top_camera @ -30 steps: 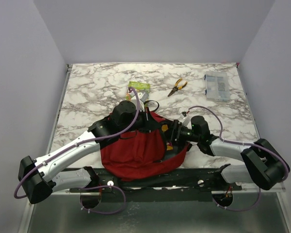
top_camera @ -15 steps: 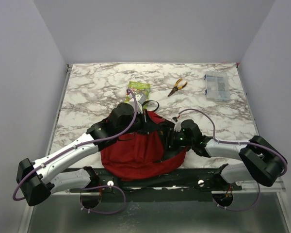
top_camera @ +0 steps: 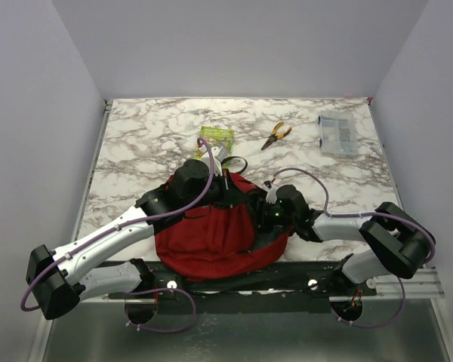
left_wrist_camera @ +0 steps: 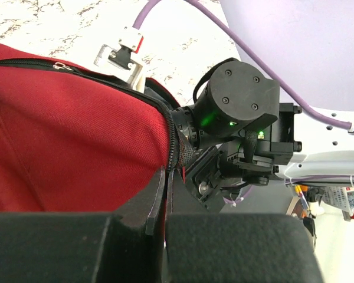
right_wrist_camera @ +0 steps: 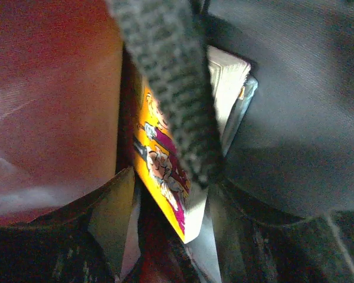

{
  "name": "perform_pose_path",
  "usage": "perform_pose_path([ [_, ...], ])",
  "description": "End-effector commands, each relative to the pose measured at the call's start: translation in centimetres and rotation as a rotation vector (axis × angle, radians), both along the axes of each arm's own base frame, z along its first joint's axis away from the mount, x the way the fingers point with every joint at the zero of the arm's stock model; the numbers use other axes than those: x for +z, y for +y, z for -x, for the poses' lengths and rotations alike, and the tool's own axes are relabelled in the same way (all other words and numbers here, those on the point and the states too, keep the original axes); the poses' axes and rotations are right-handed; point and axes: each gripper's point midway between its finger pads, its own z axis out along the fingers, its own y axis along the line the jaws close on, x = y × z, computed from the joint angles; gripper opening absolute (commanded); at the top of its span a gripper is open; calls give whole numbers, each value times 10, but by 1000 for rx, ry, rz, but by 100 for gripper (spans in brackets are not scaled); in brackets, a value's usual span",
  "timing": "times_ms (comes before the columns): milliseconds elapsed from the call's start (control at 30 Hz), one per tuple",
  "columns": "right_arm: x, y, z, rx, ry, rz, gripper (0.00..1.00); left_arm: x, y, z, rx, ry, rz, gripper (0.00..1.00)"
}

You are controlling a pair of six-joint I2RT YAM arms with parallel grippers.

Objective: Pack the student bag
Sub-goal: Place the book in the student bag, then pick up the book from the center of the board.

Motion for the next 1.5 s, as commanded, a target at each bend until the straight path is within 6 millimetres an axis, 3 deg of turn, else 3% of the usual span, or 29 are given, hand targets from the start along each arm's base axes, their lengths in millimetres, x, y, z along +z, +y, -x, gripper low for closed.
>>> perform_pose_path([
  [0,41,23,-4,31,-64,-174,57,7,0,0,6,-4,30,0],
  [233,2,-43,-18,-111,4,13,67,2,1,0,7,-1,20,0],
  [300,1,-58,-19,-150,-2,46,68,-1,3,0,9,2,17,0],
  [467,24,-84,-22,-211,-89,173,71,-13,0,4,-11,43,4,0],
  [600,56,-119,-42,-335,-221,321,72,-31,-10,8,-63,99,-28,0],
  [700,67,-149,-59,-435,-276,470,73,-52,-22,9,-118,156,-73,0],
  [767,79,-158,-69,-474,-303,508,73,-66,-29,12,-145,196,-93,0],
  [833,95,-156,-76,-486,-334,491,73,-74,-34,14,-171,219,-106,0],
  [867,102,-152,-79,-481,-345,477,73,-75,-36,15,-182,224,-108,6],
  [967,129,-136,-88,-446,-403,409,73,-75,-33,13,-181,200,-117,43],
  [1067,145,-111,-91,-342,-449,320,73,-64,-23,5,-160,139,-133,65],
  [1167,142,-81,-87,-214,-412,226,72,-49,-6,-11,-118,75,-143,84],
  [1300,132,-60,-85,-161,-351,136,70,-35,32,-44,39,25,-153,91],
  [1467,130,-69,-108,-222,-427,214,72,-20,96,-99,392,11,-134,94],
])
